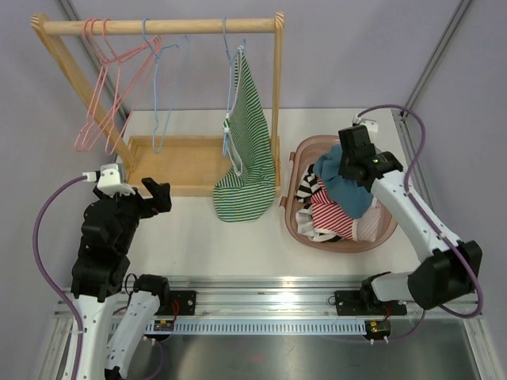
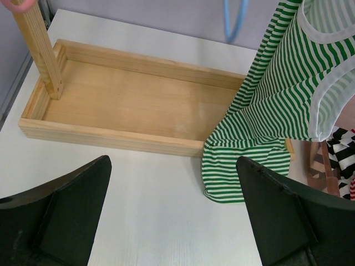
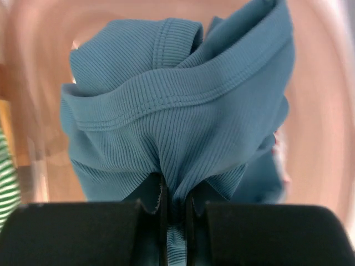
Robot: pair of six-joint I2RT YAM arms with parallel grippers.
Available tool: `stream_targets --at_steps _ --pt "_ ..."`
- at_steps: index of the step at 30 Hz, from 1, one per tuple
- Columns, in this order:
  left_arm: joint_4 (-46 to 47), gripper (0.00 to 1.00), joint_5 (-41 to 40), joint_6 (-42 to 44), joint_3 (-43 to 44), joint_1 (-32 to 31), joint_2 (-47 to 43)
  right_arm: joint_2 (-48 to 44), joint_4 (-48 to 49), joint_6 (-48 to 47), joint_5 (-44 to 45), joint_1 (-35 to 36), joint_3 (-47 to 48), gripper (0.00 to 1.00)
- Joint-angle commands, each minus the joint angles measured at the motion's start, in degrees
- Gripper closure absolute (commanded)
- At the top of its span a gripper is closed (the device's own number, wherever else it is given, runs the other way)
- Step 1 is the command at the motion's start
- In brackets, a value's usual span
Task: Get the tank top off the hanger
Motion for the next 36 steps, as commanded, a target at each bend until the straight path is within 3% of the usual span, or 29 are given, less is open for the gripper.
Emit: stream_targets --at_steps 1,8,11,13,15,16,21,22,30,36 --pt "3.78 0.01 0.53 -0.69 0.45 -0.10 -0.05 6.11 10.08 -0.41 -12.20 -2.93 -6.17 1.00" --pt "3.43 0.01 4.13 0.19 1.16 -0.10 1.36 16.31 19.68 2.23 -17.05 -4.08 -17.17 1.00" --pt "2.73 0.01 6.23 0.37 2.38 -0.10 1.97 16.41 18.19 2.14 -16.96 -4.25 -15.87 1.00" --pt "1.94 0.01 6.86 0.37 3.53 -0.10 2.67 15.09 16.87 1.96 -17.05 -4.25 -13.94 0.93" --pt "0.89 0.01 8.00 -0.07 5.89 -0.10 3.99 12.47 14.34 1.88 -16.88 -4.25 -12.26 0.76" --pt "0.53 0.01 8.27 -0.24 6.69 -0.10 4.26 11.49 13.27 1.88 -16.44 -4.25 -11.38 0.61" --pt "-0.53 0.01 11.34 -2.53 13.70 -0.10 7.68 5.17 6.43 1.18 -13.80 -4.25 -4.88 0.27" --pt "-0.61 0.01 11.69 -2.79 14.77 -0.10 8.47 4.37 5.28 1.09 -12.93 -4.25 -2.96 0.01" --pt "0.34 0.01 18.73 -5.87 27.51 -1.76 20.41 -7.05 -0.10 -2.25 -9.84 -4.25 1.28 0.01" --pt "0.88 0.01 11.10 -4.12 38.50 -13.08 29.73 -17.69 4.38 -2.44 -28.45 -4.25 -2.14 0.01"
